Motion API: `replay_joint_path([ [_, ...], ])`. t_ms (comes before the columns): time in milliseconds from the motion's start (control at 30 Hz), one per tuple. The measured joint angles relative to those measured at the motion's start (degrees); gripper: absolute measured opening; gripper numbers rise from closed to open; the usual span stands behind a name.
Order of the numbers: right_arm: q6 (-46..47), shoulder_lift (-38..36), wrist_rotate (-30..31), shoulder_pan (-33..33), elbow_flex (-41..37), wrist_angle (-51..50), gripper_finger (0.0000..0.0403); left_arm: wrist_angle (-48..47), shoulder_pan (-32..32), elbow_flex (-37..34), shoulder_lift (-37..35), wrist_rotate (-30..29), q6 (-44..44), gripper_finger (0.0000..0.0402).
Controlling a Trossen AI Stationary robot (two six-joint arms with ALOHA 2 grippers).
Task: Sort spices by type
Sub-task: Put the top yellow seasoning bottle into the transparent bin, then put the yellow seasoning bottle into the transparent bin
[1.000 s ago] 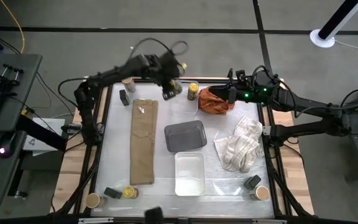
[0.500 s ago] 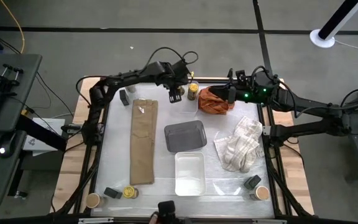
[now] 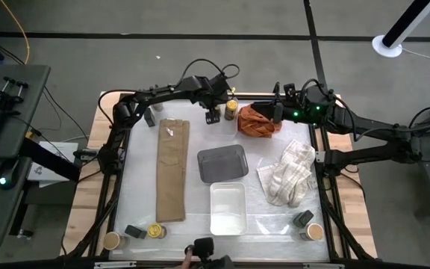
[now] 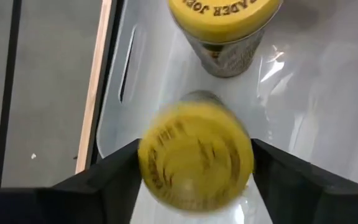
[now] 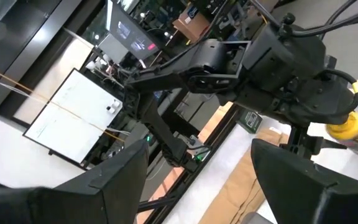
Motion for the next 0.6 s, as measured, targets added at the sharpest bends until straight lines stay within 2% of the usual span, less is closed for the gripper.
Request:
replay_joint_path([
  [167, 0.0, 0.0, 0.0, 0.0, 0.0, 0.01, 0.0279, 0.42, -0.09, 0.0, -0.04, 0.09, 0.0, 0.0288],
  [433, -0.43, 0.0, 0.97, -0.33, 0.0, 0.01, 0.0279, -7.02, 0.93, 3.45, -3.65, 0.8, -2.0, 0.029],
  [500, -0.61, 0.0, 0.89, -0.48, -0.03, -0.1, 0.0279, -8.7, 1.68, 3.39, -5.93, 4.03, -4.95, 0.029],
  [600, -2.14, 0.02, 0.18, -0.48, -0.04, -0.76, 0.0279, -8.97, 3.06, 3.34, -9.77, 12.13, -11.29, 0.0291],
])
